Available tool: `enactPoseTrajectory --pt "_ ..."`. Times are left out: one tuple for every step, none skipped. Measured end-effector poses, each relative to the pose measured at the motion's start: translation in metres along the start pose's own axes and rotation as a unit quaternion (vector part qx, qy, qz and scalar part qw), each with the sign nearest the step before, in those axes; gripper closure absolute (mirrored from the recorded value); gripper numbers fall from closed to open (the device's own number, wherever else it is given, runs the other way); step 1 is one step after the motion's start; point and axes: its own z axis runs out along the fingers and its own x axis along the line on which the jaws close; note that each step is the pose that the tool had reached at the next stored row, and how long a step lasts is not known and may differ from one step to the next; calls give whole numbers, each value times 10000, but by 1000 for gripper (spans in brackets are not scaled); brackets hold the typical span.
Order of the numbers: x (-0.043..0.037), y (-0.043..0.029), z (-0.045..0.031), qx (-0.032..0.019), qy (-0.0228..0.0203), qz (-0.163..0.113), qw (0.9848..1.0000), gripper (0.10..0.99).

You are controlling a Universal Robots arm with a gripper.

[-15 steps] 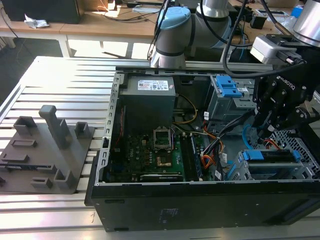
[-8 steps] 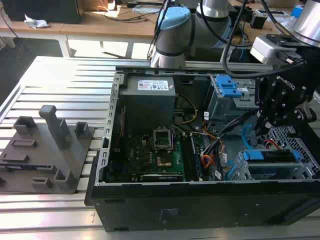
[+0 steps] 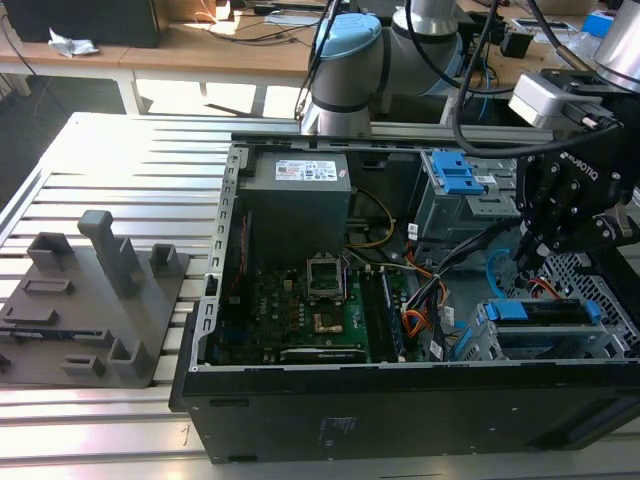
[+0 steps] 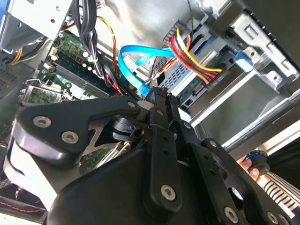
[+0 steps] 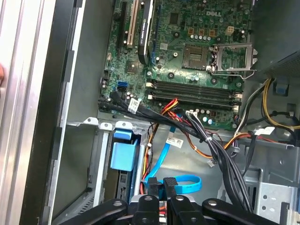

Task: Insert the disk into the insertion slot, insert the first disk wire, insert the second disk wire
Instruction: 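Insert the second disk wire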

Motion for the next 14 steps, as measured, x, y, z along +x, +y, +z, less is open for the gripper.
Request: enactPoseTrajectory --pt "5 -41 -3 0 1 0 10000 925" --pt "13 -99 -6 -2 1 0 10000 925" --pt "18 -114 -6 -3 1 0 10000 925" --pt "25 -118 -6 -4 1 0 10000 925" --pt "53 -120 -3 -5 1 2 10000 925" --pt "86 -121 -1 -5 1 3 10000 925" --pt "129 -120 3 -5 1 5 10000 925" --pt "163 -118 6 -6 0 7 10000 925" --pt "209 -116 10 -6 0 10 10000 925" --pt "250 -114 14 -7 0 13 10000 925" --pt "285 -113 18 -7 0 15 10000 925" --pt "327 -114 22 -8 0 16 10000 925" --pt "356 -115 27 -8 0 18 10000 925" --pt "389 -119 32 -9 -1 19 10000 925"
